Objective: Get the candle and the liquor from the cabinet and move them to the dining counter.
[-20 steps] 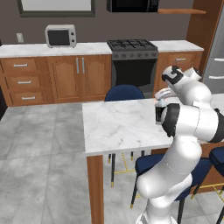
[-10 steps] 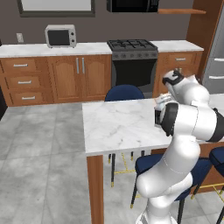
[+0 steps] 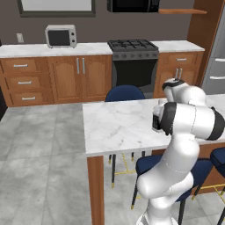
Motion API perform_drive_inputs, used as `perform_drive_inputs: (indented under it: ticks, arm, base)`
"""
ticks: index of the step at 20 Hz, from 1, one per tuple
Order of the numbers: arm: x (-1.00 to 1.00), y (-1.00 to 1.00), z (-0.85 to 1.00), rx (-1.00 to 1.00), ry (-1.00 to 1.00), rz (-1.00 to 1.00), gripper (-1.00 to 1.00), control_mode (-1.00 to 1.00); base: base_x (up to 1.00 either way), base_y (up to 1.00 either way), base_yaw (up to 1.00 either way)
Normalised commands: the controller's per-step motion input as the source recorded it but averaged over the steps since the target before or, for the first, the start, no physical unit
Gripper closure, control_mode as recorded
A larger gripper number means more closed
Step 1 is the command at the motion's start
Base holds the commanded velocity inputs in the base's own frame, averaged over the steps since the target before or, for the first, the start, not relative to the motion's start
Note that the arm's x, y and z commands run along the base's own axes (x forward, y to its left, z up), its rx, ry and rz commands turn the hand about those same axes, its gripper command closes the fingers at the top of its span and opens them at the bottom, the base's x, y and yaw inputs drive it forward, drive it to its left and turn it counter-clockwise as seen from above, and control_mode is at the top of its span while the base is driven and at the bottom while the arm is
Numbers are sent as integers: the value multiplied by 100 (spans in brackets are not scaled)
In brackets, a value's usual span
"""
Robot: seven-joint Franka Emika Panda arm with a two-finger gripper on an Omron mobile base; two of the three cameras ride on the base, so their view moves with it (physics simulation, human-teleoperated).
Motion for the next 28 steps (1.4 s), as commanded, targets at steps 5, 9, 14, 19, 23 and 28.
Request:
perform_drive_inputs:
  ticks: [5,9,14,19,23,28]
  arm:
    - [18,0,-27,3,-7,0,100,-100]
    - [5,0,-19,2,0,0,100,-100]
    - [0,0,-14,2,0,0,100,-100]
    - [0,0,-3,4,0,0,100,-100]
    - [0,0,0,0,0,0,100,-100]
    - [0,0,0,0,0,0,100,-100]
  base:
    - [0,0,0]
    - [0,0,0]
    - [0,0,0]
    - [0,0,0]
    - [0,0,0]
    - [0,0,0]
